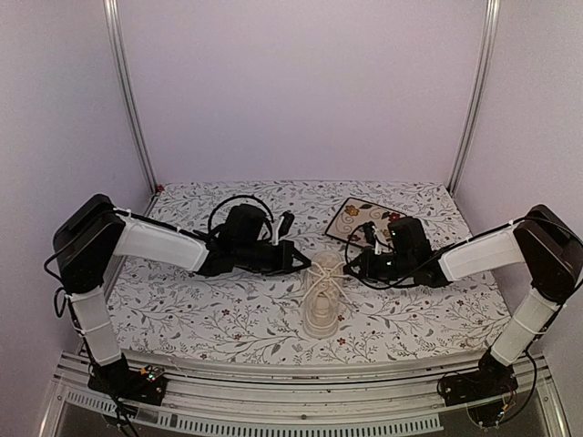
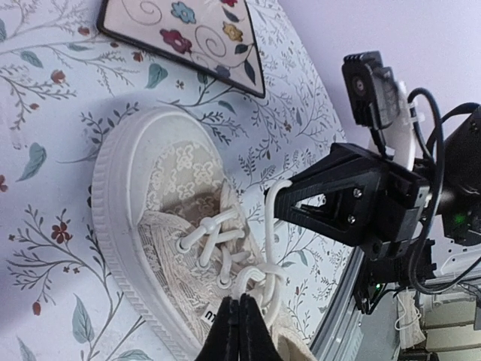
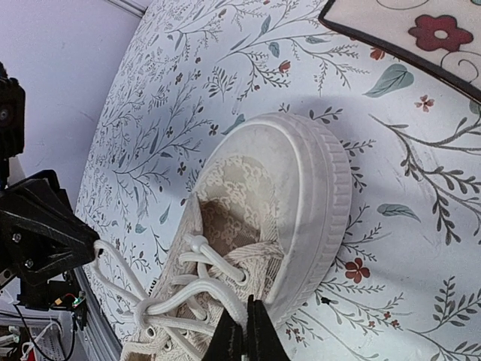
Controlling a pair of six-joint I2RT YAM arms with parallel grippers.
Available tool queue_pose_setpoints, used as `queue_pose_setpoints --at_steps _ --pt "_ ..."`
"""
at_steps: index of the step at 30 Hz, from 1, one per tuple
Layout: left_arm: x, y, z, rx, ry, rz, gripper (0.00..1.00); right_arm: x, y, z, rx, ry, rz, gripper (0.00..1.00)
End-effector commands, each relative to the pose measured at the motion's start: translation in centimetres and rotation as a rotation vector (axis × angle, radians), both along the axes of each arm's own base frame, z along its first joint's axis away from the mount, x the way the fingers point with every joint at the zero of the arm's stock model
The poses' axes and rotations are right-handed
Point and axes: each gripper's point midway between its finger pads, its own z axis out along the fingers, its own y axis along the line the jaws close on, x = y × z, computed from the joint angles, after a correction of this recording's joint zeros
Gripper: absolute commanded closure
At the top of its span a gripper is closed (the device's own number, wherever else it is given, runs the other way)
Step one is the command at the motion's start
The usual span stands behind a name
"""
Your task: Tie the shoes
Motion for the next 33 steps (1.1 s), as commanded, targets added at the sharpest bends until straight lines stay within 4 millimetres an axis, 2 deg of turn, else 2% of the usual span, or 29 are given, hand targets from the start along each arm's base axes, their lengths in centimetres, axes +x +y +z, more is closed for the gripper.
queue_pose_setpoints --at_steps 1,9,12,15,23,33 --pt "0.6 0.9 1.4 -0.007 -0.064 0.052 1.00 0.0 -0.7 0.1 -0.016 -0.016 -0.017 0.96" --pt "-0.3 0.6 0.6 -0.035 -0.014 0.005 1.00 -0.2 -0.8 -0.2 -0.018 -0.008 -0.017 0.96" --pt "-0.5 0.2 0.5 -0.062 0.002 -0.011 0.85 -0.2 -0.8 -0.1 -0.016 -0.011 -0.016 0.96" --pt "-0.5 0.0 0.4 -0.076 0.011 -0.018 0.78 -0.2 -0.8 0.0 -0.015 -0.011 -0.017 0.96" --pt "-0.2 0.8 -1.4 -0.029 0.045 0.024 0.71 -0.2 -0.8 0.2 -0.014 -0.015 -0.015 0.96" --pt "0.5 2.3 -1.3 -0.017 0.027 0.093 0.56 -0.2 -0.9 0.3 -0.014 -0.016 -0.018 0.96"
